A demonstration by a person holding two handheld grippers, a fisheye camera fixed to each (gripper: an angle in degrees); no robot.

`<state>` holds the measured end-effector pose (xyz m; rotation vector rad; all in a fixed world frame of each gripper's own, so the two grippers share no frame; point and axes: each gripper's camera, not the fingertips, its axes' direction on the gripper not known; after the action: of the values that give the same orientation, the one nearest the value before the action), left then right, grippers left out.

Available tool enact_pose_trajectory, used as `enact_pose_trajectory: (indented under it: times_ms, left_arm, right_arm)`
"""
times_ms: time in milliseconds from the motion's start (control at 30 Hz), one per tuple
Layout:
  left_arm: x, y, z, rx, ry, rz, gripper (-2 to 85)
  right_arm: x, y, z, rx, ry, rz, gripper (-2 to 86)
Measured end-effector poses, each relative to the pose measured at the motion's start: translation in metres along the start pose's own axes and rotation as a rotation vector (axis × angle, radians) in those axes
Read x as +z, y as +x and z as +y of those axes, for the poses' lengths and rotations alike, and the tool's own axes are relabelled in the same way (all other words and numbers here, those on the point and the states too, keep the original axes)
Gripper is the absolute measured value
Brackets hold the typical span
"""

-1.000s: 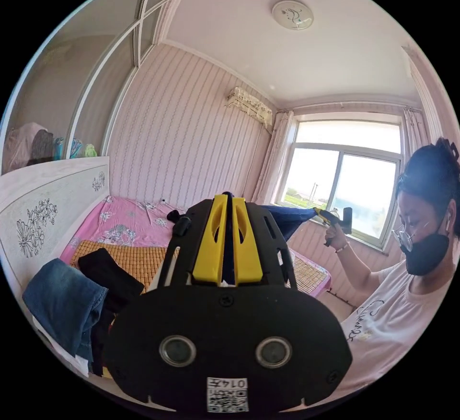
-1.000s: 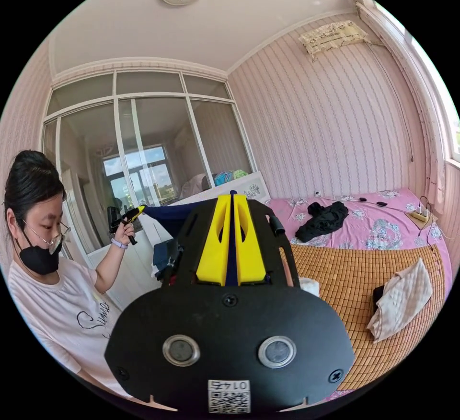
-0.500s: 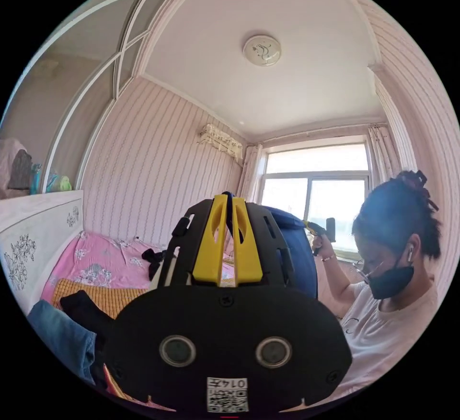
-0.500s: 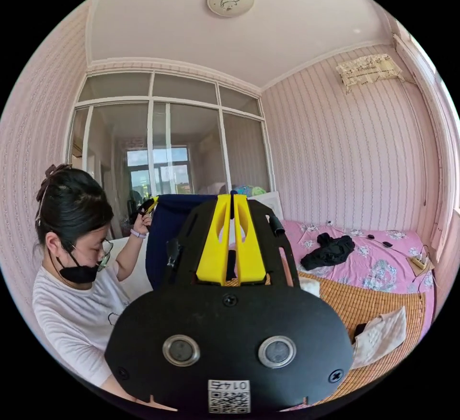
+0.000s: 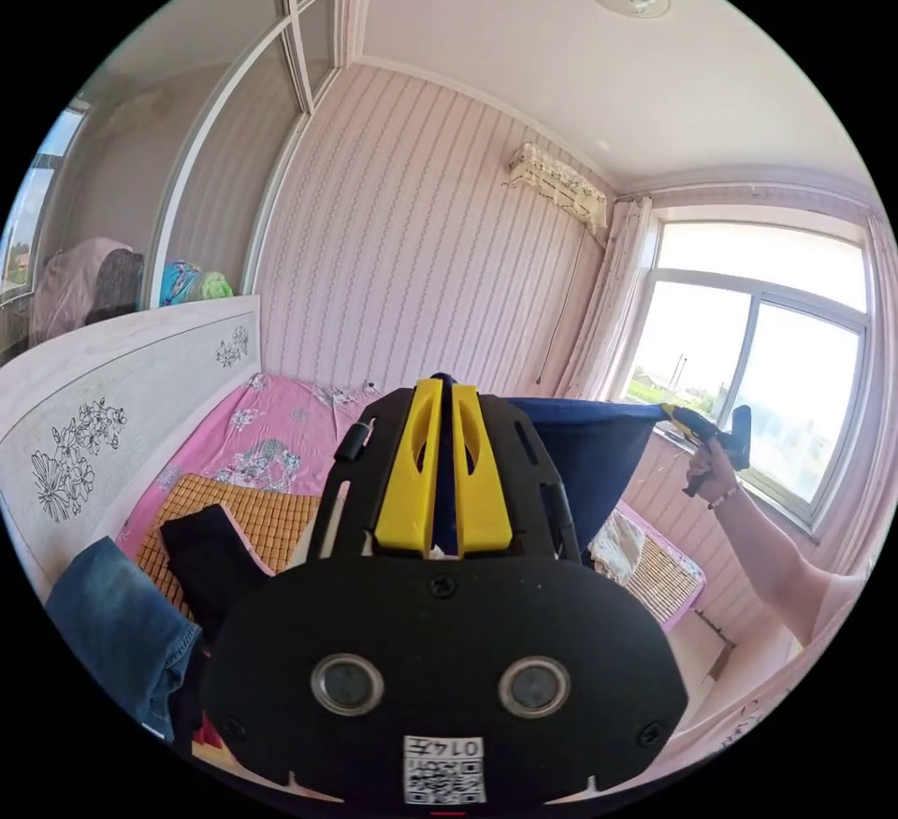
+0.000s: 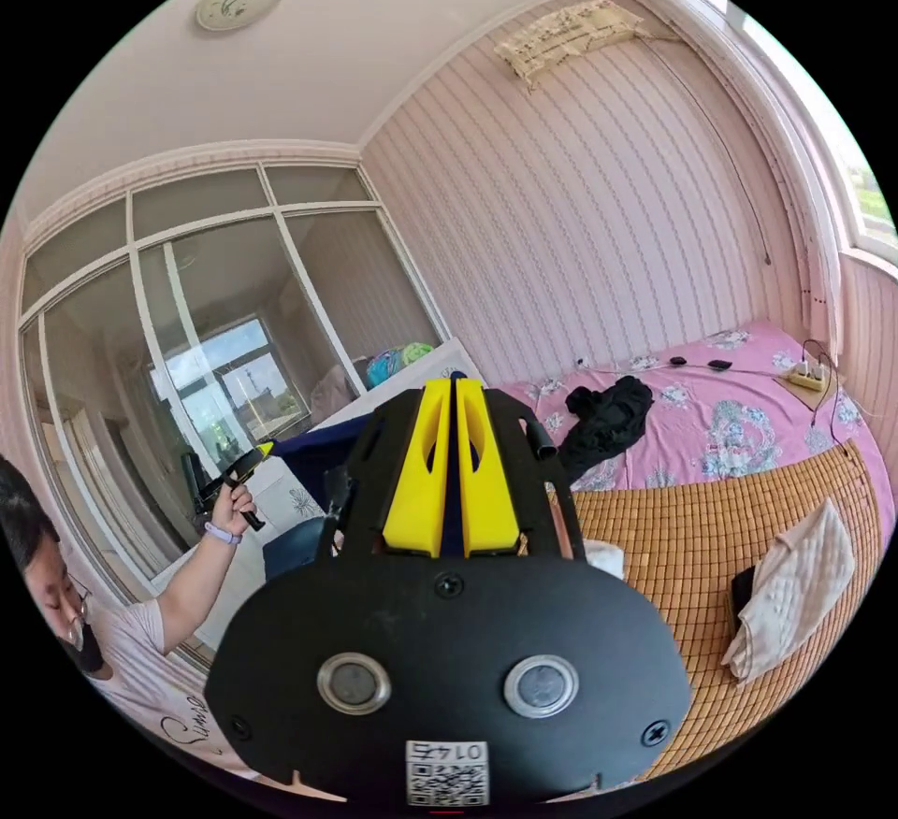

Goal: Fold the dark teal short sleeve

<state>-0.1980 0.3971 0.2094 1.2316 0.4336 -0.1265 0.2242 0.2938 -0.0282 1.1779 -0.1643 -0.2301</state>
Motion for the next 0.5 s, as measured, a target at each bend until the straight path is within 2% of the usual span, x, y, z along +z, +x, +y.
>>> enact_pose_trajectory:
  times_ms: [100,167,300,500]
  left_arm:
    - [0.011,-0.004,0.01,0.019,-0.004,0.074,-0.9]
    - [0.035,-0.008,0.039,0.066,-0.089,0.039,-0.9]
    - [0.088,-0.024,0.106,0.074,-0.316,0.02,-0.9]
    - [0.175,-0.063,0.236,-0.11,-0.618,-0.025,-0.8]
  right_arm:
    - [-0.003,0.002,0.015,-0.125,0.008,0.011,0.3]
    - [0.001,0.016,0.04,-0.121,-0.045,0.03,0.3]
    - [0.03,0.076,0.129,0.033,-0.274,0.145,0.4]
    - [0.078,0.163,0.26,0.342,-0.557,0.243,0.4]
